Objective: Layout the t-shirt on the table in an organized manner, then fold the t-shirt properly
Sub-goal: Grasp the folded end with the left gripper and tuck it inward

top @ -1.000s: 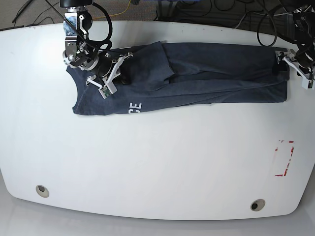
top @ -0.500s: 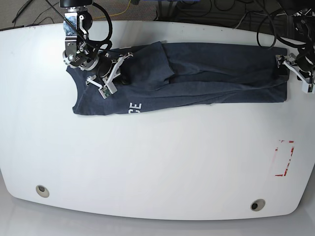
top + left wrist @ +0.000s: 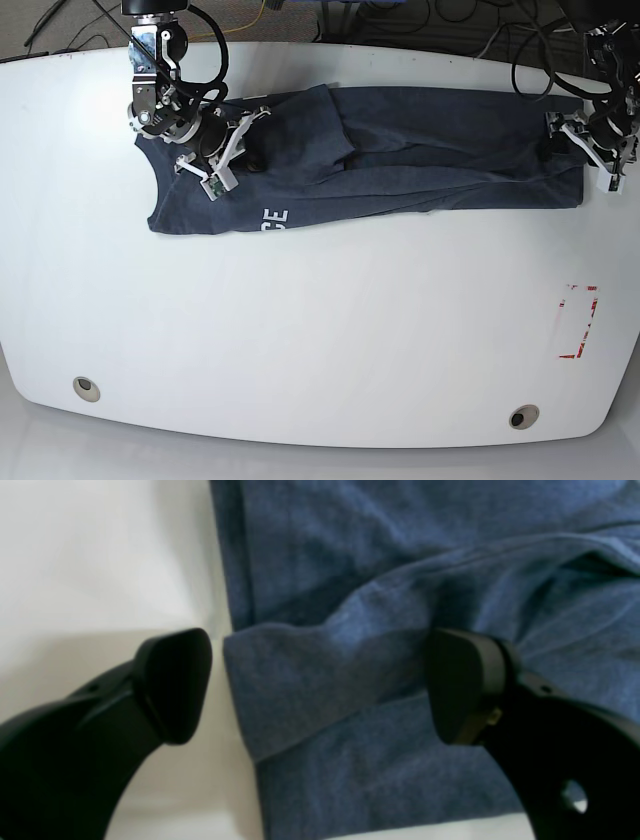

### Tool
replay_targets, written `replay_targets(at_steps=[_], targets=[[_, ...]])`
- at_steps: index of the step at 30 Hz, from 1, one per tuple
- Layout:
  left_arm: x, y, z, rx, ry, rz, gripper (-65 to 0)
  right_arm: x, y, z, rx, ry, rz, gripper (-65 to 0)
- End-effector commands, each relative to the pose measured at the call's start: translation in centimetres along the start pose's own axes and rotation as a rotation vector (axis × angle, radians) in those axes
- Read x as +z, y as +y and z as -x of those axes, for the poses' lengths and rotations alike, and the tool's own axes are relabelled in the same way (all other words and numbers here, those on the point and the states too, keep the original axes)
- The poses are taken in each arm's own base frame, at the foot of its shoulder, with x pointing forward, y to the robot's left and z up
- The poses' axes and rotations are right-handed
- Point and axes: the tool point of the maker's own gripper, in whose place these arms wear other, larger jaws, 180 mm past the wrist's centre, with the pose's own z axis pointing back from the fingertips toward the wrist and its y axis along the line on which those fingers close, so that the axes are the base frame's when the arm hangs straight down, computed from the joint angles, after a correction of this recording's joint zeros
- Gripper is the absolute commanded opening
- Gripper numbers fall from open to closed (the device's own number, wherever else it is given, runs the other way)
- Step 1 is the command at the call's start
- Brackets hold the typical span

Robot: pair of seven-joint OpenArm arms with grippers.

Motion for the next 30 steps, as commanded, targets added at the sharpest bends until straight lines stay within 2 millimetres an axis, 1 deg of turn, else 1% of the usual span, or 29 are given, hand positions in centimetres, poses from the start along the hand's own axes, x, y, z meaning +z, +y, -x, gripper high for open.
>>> replay_targets(at_steps=[1,7,9,13,17,19,21,22,23,24,26,27,28,30], targets=[[0.1,0.5,-0.6,0.009,-0.025,-0.004,0.0,0.2,-0.5,1.3,0.018,0.066,0.025,-65.0],[-1.1,0.8,2.3,0.084,0.041,0.017,0.0,0.2,-0.6,1.3,0.019,0.065,0.027,-65.0],[-1.2,0.9,2.4,0.093,0.037,0.019,0.0,0.2,-0.6,1.3,0.019,0.065,0.027,-65.0],[-1.2,0.8,2.1,0.096,0.003,0.019,0.0,0.2,-0.6,1.3,0.019,0.065,0.027,-65.0],[-1.2,0.8,2.1,0.097,0.003,0.019,0.0,0.2,-0.6,1.3,0.018,0.065,0.027,-65.0],[-1.4,0.5,2.2,0.093,0.009,0.026,0.0,0.2,-0.6,1.3,0.018,0.065,0.027,-65.0],[-1.7,0.0,2.3,0.081,0.017,0.039,-3.9,0.2,-0.6,1.3,0.018,0.065,0.027,-65.0],[-1.8,-0.2,2.3,0.076,0.018,0.043,-8.0,0.2,-0.6,1.3,0.018,0.065,0.027,-65.0],[-1.9,-0.4,2.3,0.069,0.02,0.05,-13.8,0.2,-0.5,1.3,0.017,0.064,0.026,-65.0],[-1.9,-0.5,2.3,0.067,0.02,0.052,-16.3,0.2,-0.5,1.3,0.017,0.064,0.026,-65.0],[-1.9,-0.5,2.2,0.066,0.019,0.053,-26.5,0.2,-0.5,1.3,0.017,0.064,0.026,-65.0],[-1.9,-0.5,2.2,0.066,0.019,0.053,-30.2,0.2,-0.5,1.3,0.017,0.064,0.026,-65.0],[-1.9,-0.5,2.1,0.065,0.016,0.053,-36.3,0.2,-0.5,1.3,0.017,0.064,0.026,-65.0],[-2.0,-0.5,2.0,0.068,0.015,0.052,-44.6,0.2,-0.5,1.3,0.017,0.064,0.026,-65.0]])
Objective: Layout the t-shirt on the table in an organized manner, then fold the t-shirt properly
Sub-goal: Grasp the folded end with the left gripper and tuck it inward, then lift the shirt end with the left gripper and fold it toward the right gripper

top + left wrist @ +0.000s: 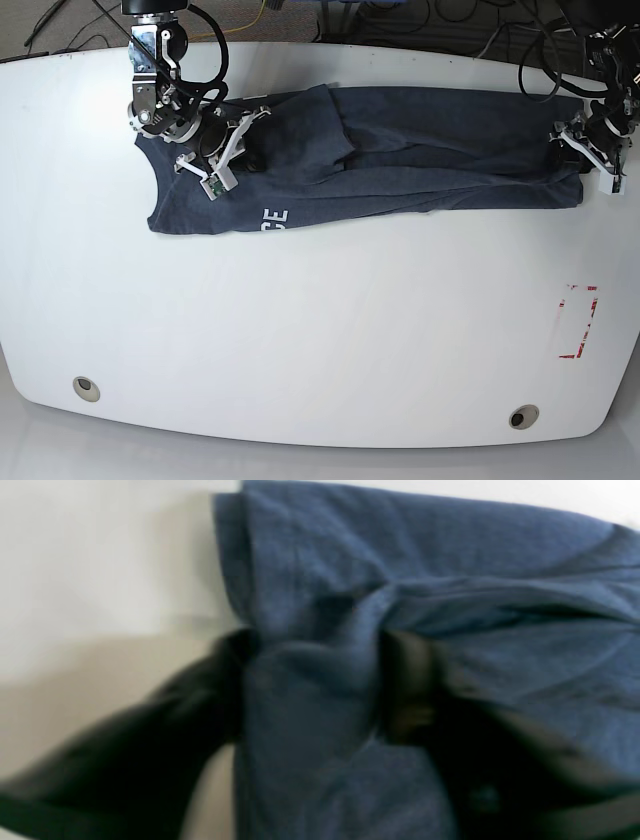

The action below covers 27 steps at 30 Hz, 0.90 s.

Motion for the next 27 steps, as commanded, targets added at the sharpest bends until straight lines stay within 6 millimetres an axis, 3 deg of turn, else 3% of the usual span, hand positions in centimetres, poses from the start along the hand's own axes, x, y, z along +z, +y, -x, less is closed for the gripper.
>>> replay_targets(at_steps=[1,4,13,19,23,27], targets=[[0.0,0.2,1.9,-0.015,0.094,-0.012,-47.4,0.2,-0.6,1.2,0.018,0.065,0.026,-65.0],[-0.4,-0.5,2.2,-0.03,0.112,0.005,-53.8,0.2,-0.6,1.2,0.018,0.064,0.027,-65.0],[-0.8,-1.3,2.4,-0.061,0.132,0.027,-56.0,0.1,-0.6,1.0,0.019,0.06,0.026,-65.0],[-0.8,-1.5,2.1,-0.062,0.12,0.029,-65.0,0.1,-0.6,1.0,0.018,0.06,0.027,-65.0],[-0.3,-2.1,0.2,-0.111,0.078,0.026,-65.0,0.1,-0.6,1.0,0.018,0.06,0.027,-65.0],[-0.1,-4.5,-1.6,-0.154,0.013,0.052,-65.0,0.1,-0.6,1.0,0.018,0.06,0.027,-65.0]])
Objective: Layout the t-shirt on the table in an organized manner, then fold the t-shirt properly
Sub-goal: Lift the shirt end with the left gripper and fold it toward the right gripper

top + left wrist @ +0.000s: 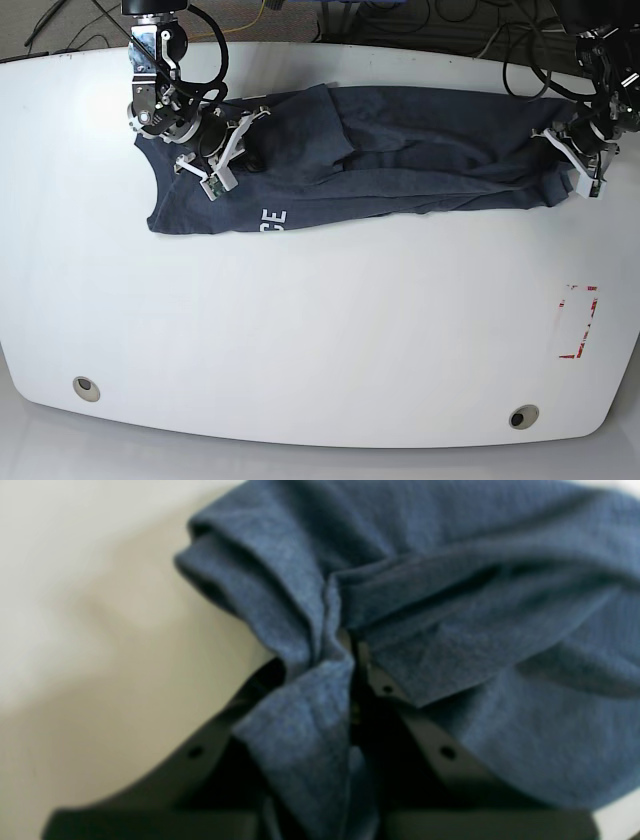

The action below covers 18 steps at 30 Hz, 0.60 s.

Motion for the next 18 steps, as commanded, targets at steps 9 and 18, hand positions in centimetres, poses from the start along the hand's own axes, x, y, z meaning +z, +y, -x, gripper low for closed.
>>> replay_targets(at_steps=[9,18], targets=[[0.8,-5.3,-4.1,-0.135,-0.106,0.064,-65.0,0.1,-0.6,1.1,0.018,0.059,0.026,-65.0],[0.9,-11.0,-6.3,-0.25,-0.16,0.158,-65.0,0.1,-0.5,1.0,0.017,0.059,0.025,-65.0]])
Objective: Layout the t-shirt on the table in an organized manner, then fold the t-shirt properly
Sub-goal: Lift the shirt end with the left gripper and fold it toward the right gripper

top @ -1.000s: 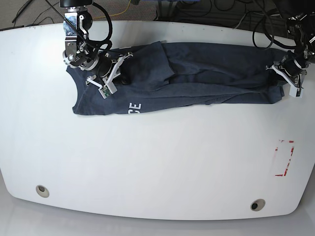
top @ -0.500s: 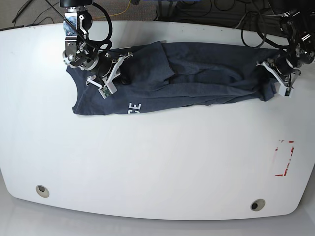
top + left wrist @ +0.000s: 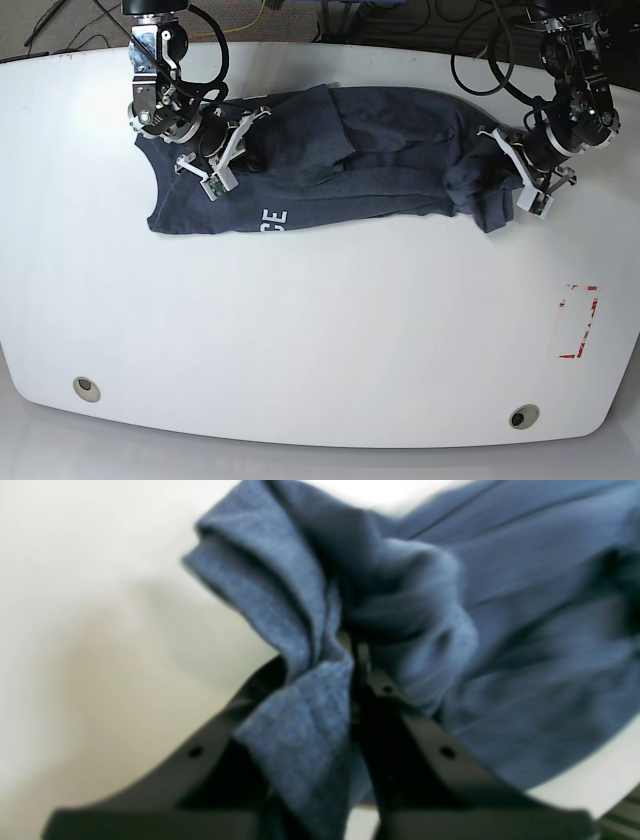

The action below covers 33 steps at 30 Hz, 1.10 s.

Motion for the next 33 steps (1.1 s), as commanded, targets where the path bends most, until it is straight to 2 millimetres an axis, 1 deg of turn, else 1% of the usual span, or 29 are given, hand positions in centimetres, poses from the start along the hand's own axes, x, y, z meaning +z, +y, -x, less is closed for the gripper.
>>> replay_targets(at_steps=[1,6,13,14,15,18,24,27,30,33], targets=[[0.1,-0.7,-1.5,-0.008,-0.055,0.008,-65.0,0.1,-0.6,1.1,0.018,0.061,0.026,-65.0],[-0.5,-2.4,-2.2,0.011,-0.087,0.038,-65.0,0.1,-0.6,1.1,0.018,0.061,0.026,-65.0],[-2.1,-6.6,-2.5,-0.02,-0.078,0.149,-65.0,0.1,-0.6,1.1,0.017,0.062,0.026,-65.0],[-2.3,-6.9,-2.5,-0.021,-0.078,0.157,-65.0,0.1,-0.6,1.1,0.017,0.062,0.026,-65.0],[-2.7,-8.1,-2.8,-0.008,-0.088,0.184,-65.0,0.1,-0.6,1.1,0.017,0.062,0.026,-65.0],[-3.2,-9.8,-3.2,0.023,-0.11,0.216,-65.0,0.1,-0.6,1.1,0.017,0.062,0.026,-65.0],[-3.8,-11.9,-4.2,0.08,-0.149,0.252,-65.0,0.1,-0.5,1.1,0.018,0.062,0.024,-65.0],[-4.2,-13.0,-5.4,0.083,-0.176,0.277,-65.0,0.0,-0.5,1.1,0.017,0.061,0.023,-65.0],[-4.5,-14.1,-5.8,0.073,-0.178,0.304,-65.0,0.0,-0.5,1.1,0.017,0.061,0.023,-65.0],[-4.9,-14.9,-6.2,0.103,-0.173,0.312,-65.0,0.1,-0.4,1.2,0.016,0.063,0.023,-65.0]])
